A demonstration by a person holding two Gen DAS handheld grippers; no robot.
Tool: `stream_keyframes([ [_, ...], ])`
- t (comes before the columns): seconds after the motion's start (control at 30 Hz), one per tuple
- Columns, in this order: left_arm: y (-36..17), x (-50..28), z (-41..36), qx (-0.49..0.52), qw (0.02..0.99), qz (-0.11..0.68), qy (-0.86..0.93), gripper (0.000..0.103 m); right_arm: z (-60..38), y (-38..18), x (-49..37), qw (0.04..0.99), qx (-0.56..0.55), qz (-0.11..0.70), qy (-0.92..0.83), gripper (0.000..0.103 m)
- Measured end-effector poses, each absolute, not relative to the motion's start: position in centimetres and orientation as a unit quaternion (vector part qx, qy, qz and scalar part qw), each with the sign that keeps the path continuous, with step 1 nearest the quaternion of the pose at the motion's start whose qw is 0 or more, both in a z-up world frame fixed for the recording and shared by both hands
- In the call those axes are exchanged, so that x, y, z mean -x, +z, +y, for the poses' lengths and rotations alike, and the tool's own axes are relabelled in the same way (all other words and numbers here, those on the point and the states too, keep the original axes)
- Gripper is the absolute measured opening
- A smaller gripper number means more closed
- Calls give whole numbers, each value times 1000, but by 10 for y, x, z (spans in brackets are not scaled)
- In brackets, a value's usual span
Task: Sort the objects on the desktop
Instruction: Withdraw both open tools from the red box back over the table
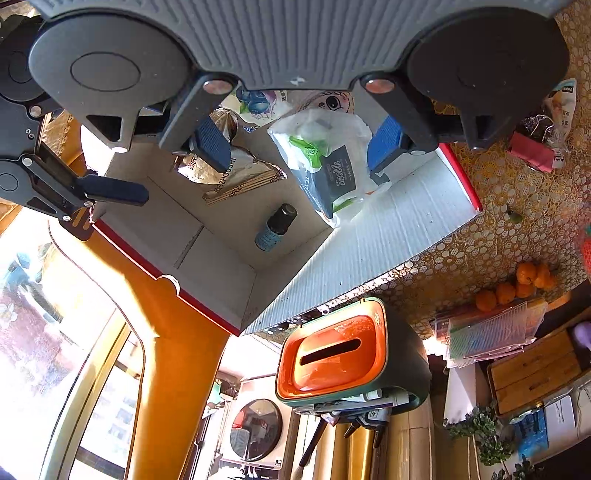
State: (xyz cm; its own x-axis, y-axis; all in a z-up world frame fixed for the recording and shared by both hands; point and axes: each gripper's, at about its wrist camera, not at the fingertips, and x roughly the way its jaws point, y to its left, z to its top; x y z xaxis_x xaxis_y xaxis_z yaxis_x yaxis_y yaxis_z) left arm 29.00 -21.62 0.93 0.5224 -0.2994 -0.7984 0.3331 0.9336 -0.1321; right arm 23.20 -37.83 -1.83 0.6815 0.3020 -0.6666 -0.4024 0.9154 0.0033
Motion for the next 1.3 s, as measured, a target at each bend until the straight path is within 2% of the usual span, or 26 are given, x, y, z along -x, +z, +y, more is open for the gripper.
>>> stream_keyframes([
  [0.2, 32, -257, -191, -3, 886, 429, -174, 81, -366, 0, -209, 920, 61, 330, 203, 85],
  [0.67, 63, -187, -118, 10, 913, 378, -151, 81, -309, 23, -158, 922, 46, 307, 229, 88],
  [0.97, 63, -159, -68, 13, 926, 356, -126, 81, -263, 23, -140, 923, 46, 302, 234, 88],
  [1.1, 59, -152, -43, 16, 930, 350, -110, 81, -243, 23, -137, 922, 48, 298, 241, 92],
  [1.3, 47, -147, -7, 25, 931, 353, -90, 81, -213, 20, -138, 918, 57, 298, 254, 92],
])
